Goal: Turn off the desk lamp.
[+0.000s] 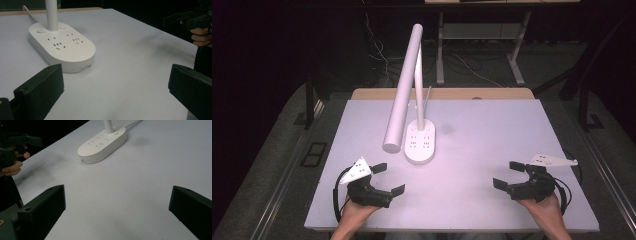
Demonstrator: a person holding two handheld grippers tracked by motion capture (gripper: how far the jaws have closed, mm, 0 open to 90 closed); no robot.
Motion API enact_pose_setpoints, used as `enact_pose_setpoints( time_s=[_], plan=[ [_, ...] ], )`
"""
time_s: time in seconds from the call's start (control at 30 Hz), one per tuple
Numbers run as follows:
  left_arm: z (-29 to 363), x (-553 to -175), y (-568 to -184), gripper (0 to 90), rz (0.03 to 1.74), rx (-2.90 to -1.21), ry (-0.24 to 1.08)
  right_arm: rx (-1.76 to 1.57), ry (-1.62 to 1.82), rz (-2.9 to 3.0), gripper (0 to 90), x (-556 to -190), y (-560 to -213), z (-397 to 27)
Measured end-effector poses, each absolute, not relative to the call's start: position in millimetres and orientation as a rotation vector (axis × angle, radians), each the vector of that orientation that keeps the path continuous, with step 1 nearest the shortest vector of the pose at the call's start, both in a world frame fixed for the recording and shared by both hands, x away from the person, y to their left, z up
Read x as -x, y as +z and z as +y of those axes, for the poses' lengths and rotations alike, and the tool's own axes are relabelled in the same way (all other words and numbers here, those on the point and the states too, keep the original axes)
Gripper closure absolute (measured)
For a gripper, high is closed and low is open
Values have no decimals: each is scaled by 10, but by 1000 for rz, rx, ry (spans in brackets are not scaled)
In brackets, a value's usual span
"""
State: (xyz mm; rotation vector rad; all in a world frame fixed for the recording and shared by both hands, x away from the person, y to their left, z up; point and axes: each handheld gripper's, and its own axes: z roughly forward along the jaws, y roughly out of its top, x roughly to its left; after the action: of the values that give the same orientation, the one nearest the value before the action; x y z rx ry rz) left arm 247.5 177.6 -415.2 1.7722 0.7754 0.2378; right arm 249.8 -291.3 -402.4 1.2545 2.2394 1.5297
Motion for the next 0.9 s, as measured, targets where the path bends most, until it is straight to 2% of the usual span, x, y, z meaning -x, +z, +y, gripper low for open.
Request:
enact_pose_setpoints(
  time_s=[0.9],
  plan=[
    [1846, -2510, -4152, 0, 793, -1745, 221, -1299, 1521, 2278, 7, -2480, -4021, -2928]
  ],
)
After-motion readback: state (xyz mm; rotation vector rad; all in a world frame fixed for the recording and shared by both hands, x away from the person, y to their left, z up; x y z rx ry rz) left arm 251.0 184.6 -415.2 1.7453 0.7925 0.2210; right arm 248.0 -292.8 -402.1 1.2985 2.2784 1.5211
